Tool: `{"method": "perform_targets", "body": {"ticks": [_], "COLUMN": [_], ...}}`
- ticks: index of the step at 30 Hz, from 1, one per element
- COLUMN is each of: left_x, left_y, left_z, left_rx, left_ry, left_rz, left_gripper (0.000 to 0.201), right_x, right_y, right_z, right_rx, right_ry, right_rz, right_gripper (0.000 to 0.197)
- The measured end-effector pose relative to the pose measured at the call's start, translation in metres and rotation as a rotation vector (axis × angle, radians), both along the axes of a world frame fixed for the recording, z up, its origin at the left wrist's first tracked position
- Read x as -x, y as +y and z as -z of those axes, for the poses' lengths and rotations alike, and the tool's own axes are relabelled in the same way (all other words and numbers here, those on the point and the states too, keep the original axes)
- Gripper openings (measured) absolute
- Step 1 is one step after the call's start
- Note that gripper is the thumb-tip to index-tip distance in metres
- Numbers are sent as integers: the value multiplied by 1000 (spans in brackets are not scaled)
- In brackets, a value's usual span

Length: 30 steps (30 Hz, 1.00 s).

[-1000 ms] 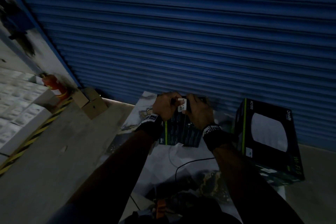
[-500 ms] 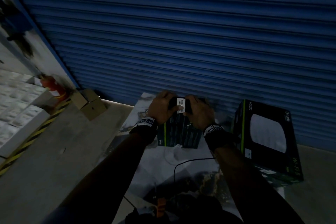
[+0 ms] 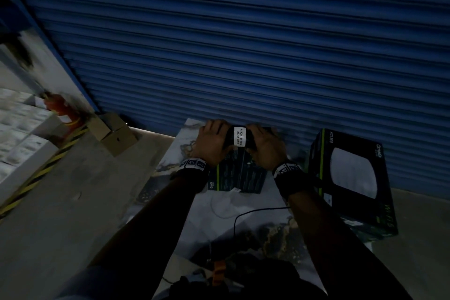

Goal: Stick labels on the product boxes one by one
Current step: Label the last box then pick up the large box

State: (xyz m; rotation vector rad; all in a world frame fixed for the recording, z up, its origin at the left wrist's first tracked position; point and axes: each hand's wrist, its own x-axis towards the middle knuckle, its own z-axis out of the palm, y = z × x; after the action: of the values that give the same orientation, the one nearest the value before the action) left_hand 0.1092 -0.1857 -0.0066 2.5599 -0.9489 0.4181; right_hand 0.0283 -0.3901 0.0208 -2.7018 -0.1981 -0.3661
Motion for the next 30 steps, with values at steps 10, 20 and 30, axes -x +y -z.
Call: {"method": "perform_targets", "body": {"ticks": [10, 20, 30], "left_x": [18, 23, 1], "left_y": [-15, -14, -23], "left_z": [-12, -18, -30], "left_rx": [-25, 16, 125], "left_ry": [-29, 30, 303], "left_rz": [-163, -205, -267], "left_gripper": [71, 73, 73], "right_x": [2, 4, 1], "right_y": [-2, 0, 0], "right_z": [6, 3, 7], "right_rx": [23, -69, -102], "right_ry": [19, 32, 67], "right_rz": [-12, -10, 18], "right_gripper": [63, 57, 68]}}
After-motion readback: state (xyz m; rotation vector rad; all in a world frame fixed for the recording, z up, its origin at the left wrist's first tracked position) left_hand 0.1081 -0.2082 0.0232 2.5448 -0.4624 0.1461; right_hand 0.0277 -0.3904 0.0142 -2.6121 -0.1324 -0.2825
